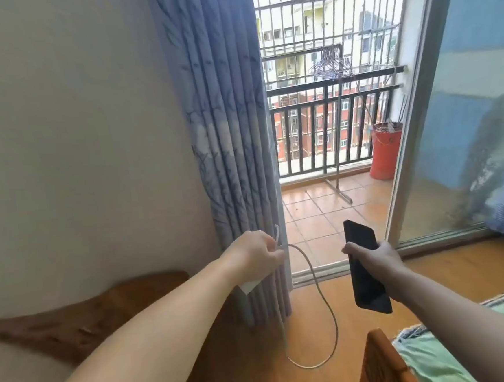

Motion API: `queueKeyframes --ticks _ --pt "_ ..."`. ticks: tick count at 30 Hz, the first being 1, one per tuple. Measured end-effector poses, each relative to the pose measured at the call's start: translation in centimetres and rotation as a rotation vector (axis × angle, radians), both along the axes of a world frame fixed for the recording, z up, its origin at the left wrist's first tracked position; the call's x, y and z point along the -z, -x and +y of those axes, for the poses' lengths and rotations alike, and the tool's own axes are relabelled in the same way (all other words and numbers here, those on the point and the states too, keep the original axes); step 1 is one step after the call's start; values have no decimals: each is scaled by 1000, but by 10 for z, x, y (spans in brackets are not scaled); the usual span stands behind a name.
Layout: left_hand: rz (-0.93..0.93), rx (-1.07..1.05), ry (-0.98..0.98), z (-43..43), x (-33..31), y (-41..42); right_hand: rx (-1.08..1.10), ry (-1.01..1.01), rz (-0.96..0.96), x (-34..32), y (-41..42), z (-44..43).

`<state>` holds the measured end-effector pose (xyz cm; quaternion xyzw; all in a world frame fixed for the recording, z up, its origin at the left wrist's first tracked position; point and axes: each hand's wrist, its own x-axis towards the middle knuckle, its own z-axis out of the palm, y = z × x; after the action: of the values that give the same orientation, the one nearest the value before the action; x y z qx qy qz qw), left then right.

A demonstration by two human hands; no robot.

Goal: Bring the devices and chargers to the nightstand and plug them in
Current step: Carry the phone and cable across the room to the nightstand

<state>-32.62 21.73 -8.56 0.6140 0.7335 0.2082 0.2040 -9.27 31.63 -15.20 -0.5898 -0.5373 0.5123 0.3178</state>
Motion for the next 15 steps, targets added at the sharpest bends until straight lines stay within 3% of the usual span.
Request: queueKeyframes --ticks 8,15 --pt "53 123 -32 195 -27 -15 73 -29 31 -38 -14 158" --pt "160 369 -73 383 -8 -41 300 -52 -28 -43 -30 297"
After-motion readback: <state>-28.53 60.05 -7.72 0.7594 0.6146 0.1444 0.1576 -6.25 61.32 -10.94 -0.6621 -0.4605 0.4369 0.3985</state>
